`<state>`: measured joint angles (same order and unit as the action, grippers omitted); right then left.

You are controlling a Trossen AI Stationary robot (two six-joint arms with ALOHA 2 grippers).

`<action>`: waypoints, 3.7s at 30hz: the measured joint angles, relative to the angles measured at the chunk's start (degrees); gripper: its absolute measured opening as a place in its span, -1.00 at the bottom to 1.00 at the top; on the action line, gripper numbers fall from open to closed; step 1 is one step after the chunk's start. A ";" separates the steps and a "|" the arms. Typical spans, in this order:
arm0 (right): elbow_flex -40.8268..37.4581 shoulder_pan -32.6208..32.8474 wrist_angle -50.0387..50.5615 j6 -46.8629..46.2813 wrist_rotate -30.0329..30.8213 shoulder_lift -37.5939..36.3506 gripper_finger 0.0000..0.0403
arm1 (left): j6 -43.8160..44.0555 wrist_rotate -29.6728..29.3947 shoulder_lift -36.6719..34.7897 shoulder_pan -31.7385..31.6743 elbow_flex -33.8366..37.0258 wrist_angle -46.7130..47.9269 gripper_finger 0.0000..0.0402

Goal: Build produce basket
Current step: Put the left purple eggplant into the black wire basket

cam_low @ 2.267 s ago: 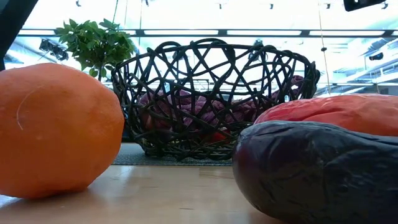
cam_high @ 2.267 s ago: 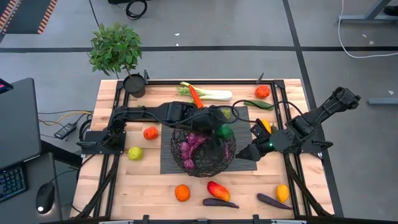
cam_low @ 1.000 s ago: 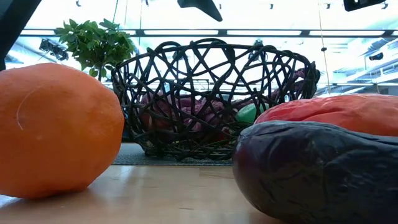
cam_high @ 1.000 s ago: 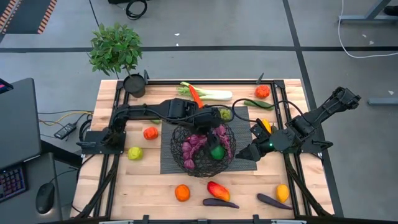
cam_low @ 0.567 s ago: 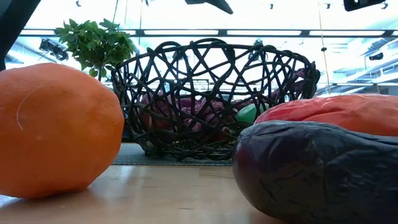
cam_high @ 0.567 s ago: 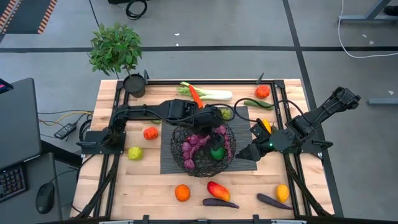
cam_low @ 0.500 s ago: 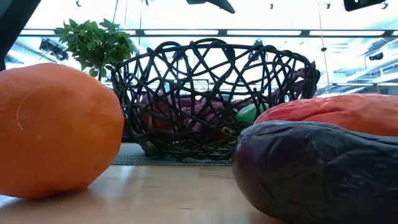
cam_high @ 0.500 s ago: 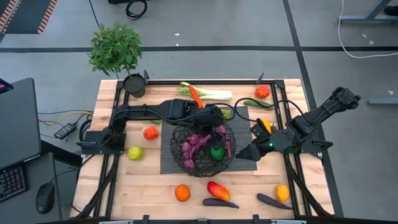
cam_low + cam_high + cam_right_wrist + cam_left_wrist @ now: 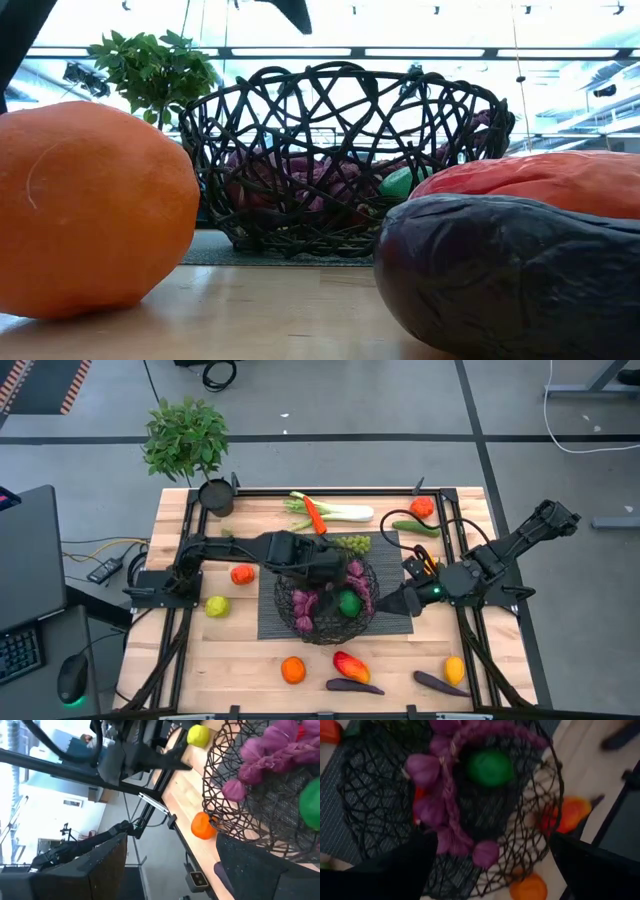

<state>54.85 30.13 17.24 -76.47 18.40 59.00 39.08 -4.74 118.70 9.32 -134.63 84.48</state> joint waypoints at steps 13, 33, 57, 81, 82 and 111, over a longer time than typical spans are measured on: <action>0.00 -4.87 -1.79 8.66 -0.77 -0.04 0.55 | -9.78 -3.28 -10.90 -0.57 -0.04 -0.94 0.94; 0.02 -0.48 9.17 2.08 -17.73 6.15 0.55 | -7.69 -2.72 -10.61 3.16 1.99 -19.15 0.94; 9.24 18.19 4.02 24.71 -9.63 38.11 0.53 | 17.08 -17.58 -8.03 12.81 1.95 -43.86 0.94; 25.31 17.47 21.20 14.91 -5.93 56.35 0.50 | 16.78 -17.56 -8.03 14.12 1.95 -42.69 0.94; 25.29 17.18 21.15 14.97 -5.66 56.59 0.47 | 16.71 -17.56 -8.03 14.12 1.95 -42.53 0.94; 22.43 16.28 15.45 15.13 -7.69 58.80 -0.40 | 15.73 -17.54 -8.09 14.71 1.95 -41.24 0.94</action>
<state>77.28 46.41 32.69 -61.34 10.71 117.80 54.81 -22.28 110.61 24.03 -132.68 43.24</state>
